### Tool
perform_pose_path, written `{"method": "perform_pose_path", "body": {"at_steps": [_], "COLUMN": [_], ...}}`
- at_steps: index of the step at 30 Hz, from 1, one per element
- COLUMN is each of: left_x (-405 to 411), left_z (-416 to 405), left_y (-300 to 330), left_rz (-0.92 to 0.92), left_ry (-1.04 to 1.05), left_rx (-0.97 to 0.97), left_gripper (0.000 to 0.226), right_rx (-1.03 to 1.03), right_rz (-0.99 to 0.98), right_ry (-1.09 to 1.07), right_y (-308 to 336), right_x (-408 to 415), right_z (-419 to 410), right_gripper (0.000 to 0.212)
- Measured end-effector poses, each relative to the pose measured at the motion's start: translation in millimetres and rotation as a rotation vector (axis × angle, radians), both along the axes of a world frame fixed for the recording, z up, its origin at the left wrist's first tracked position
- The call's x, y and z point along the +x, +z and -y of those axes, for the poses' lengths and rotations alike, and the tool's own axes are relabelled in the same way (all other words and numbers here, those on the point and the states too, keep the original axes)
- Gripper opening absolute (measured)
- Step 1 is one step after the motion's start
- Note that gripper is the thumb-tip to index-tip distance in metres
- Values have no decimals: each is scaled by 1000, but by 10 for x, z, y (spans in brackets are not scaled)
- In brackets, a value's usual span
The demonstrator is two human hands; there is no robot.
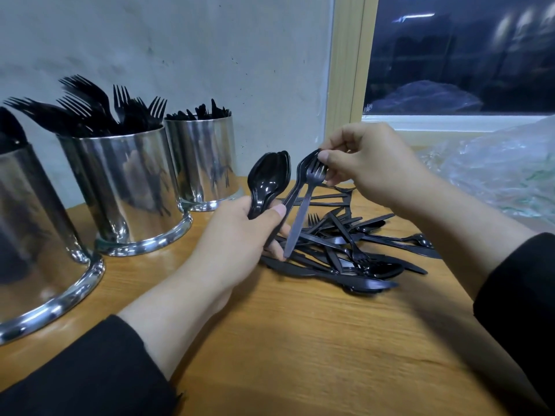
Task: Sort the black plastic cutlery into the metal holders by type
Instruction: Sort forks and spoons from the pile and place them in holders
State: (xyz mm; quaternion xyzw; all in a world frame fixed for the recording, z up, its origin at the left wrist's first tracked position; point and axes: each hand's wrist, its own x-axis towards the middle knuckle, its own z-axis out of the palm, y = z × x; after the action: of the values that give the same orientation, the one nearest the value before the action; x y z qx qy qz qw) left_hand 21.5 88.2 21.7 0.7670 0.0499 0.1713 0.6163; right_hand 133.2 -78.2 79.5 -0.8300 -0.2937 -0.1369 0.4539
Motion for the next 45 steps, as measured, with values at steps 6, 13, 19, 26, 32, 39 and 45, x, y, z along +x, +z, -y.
{"method": "perform_pose_path", "body": {"at_steps": [6, 13, 19, 26, 32, 39, 45], "left_x": [-28, 60, 96, 117, 110, 109, 117], "left_z": [36, -64, -139, -99, -89, -110, -118], "left_y": [-2, -58, -46, -74, -57, -36, -12], "left_rz": [-36, 28, 45, 4, 33, 61, 107], "left_ry": [-55, 42, 152, 164, 177, 253, 280], "left_rx": [-51, 118, 105, 200, 151, 134, 100], "left_gripper": [16, 15, 18, 29, 20, 23, 16], "right_rx": [62, 133, -534, -745, -474, 93, 165], "right_rz": [-122, -107, 51, 16, -4, 146, 223], "right_ry": [33, 19, -72, 30, 11, -122, -160], "right_y": [-39, -104, -456, -606, -576, -349, -151], "right_x": [9, 66, 397, 519, 512, 417, 318], "right_z": [-29, -90, -103, -136, -95, -95, -73], "right_gripper": [7, 12, 26, 27, 18, 15, 15]}}
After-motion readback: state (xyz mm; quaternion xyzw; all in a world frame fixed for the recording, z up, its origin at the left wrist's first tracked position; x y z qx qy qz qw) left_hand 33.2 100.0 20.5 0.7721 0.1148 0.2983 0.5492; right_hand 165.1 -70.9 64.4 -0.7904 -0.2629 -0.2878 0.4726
